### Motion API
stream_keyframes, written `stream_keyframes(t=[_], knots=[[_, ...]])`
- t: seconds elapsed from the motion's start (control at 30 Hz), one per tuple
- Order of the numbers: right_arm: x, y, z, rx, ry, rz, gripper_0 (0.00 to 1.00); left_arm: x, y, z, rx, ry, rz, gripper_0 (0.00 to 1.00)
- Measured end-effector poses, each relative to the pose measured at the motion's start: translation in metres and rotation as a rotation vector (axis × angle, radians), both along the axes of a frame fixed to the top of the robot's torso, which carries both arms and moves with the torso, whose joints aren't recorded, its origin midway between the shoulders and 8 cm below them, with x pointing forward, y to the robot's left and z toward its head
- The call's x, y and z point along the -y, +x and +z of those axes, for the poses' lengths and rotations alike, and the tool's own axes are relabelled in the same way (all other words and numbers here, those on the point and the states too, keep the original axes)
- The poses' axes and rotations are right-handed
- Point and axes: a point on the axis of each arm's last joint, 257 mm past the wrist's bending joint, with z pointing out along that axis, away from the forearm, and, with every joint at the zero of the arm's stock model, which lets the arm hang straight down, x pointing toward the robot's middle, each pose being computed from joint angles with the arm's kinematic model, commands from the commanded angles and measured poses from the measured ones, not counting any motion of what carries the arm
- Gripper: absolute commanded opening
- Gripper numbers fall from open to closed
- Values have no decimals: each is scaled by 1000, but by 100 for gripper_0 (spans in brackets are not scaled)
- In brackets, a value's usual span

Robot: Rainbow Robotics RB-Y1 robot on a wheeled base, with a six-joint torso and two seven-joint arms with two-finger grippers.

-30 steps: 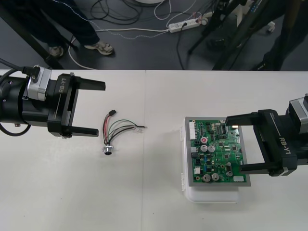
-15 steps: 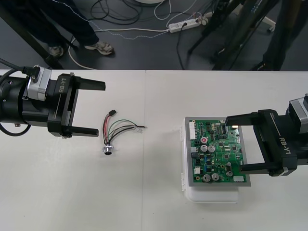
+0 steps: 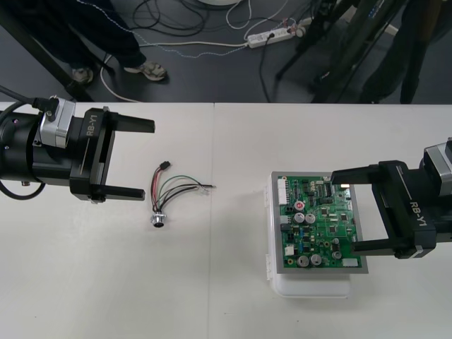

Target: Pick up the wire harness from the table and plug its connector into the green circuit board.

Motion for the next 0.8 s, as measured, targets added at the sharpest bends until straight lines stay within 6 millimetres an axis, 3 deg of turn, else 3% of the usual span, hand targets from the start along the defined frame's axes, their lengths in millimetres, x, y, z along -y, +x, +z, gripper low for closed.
stream_keyframes(t=[0.8], knots=[[0,0,0,0,0,0,100,0,0,0,0,0,0,100]])
